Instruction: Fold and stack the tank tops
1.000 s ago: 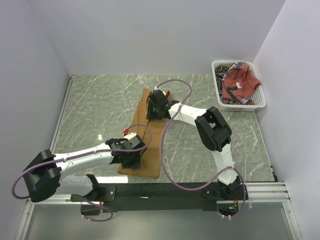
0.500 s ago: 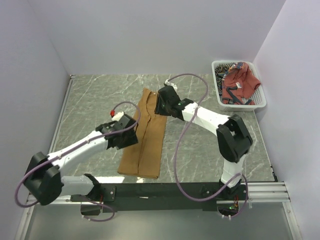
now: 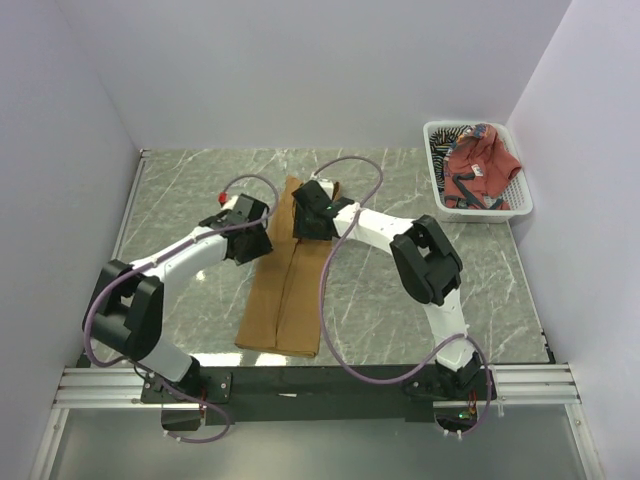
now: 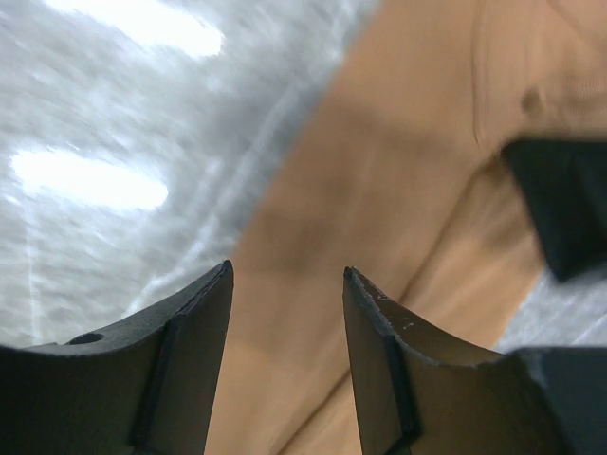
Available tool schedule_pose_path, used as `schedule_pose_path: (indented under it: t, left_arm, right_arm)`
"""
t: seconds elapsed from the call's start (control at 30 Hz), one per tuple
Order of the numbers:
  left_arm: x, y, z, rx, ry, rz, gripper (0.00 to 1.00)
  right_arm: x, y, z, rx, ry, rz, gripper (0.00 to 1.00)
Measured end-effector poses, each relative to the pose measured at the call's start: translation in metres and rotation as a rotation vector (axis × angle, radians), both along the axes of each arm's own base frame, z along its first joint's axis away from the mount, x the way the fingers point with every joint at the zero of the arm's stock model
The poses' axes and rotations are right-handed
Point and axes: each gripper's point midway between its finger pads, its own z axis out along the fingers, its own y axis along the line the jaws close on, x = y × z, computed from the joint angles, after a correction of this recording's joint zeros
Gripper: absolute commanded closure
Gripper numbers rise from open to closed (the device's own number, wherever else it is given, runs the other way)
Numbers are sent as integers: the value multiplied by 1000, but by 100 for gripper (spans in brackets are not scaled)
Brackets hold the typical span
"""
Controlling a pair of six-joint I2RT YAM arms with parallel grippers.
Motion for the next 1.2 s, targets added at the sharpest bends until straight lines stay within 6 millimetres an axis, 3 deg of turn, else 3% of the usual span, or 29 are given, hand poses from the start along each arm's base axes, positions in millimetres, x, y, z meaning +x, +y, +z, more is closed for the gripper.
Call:
schedule_pose_path:
  t: [0.2,0.33,0.47,0.67,0.8,0.83,0.87,0.93,1.03,1.2]
  left_arm:
    - [17,28,15,-34,-40,71,45]
    - [22,26,27,-64,-67,63,46]
    - [21,23,37,-90,-88,41,46]
    - [25,16,57,-133,-125,13,46]
    - [26,12,61,-154,-131,-3,46]
    - [25,11,62,-160,-129,-8,46]
    - [25,10,62,-163,-129,-11,46]
    - [26,8,62,-171,-128,-20,46]
    - [28,4,56,-181,-116,-30,45]
    - [28,-3,41,-207,-85,-51,42]
  right_arm:
    - [-7,25,5,0,-19,15,38]
    - [9,34,-3,-33,-19,7,45]
    - [21,30,-11,-93,-9,5,48]
    - [31,11,-14,-175,12,30,48]
    - [57,0,-14,-210,14,56,47]
    - [66,-4,-15,-215,10,60,59]
    - [74,-8,-14,-221,6,68,63]
    - [90,-16,-13,-217,-2,66,49]
    - [112,-42,-11,-225,-11,55,40]
    - [142,-85,-6,-222,-29,28,35]
